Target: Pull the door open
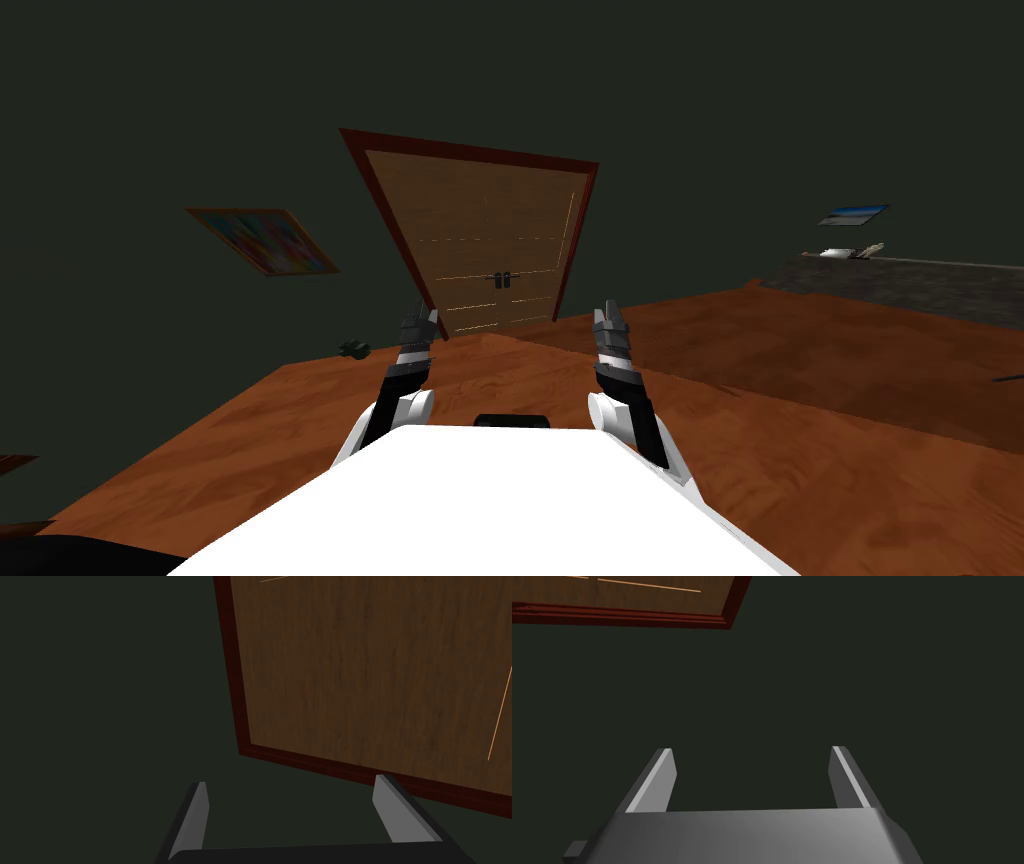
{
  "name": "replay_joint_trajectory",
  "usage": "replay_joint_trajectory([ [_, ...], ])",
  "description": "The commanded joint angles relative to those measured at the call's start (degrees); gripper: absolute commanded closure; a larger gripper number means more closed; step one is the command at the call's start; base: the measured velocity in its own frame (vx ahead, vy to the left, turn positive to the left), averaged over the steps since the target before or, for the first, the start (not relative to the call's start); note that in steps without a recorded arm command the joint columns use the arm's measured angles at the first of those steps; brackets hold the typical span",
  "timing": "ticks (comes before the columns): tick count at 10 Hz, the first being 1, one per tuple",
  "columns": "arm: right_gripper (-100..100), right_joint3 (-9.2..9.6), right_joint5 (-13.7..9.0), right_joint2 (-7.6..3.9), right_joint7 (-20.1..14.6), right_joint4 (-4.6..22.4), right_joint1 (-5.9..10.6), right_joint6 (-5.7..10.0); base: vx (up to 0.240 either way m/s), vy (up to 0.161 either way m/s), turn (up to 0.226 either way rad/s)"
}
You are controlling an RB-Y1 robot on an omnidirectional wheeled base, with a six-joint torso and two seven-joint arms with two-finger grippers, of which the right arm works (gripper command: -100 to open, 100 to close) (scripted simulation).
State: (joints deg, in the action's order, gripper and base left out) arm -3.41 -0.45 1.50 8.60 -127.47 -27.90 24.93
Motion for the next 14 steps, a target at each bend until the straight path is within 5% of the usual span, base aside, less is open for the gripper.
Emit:
replay_joint_trajectory([
  [1, -100, -0.15, 0.34, -0.89, -0.94, 1.60, 0.75, -0.20, 0.069, 0.019, 0.073],
  [14, -100, -1.49, 3.38, -6.04, -9.21, 15.70, 7.33, -1.96, 0.133, 0.033, 0.066],
])
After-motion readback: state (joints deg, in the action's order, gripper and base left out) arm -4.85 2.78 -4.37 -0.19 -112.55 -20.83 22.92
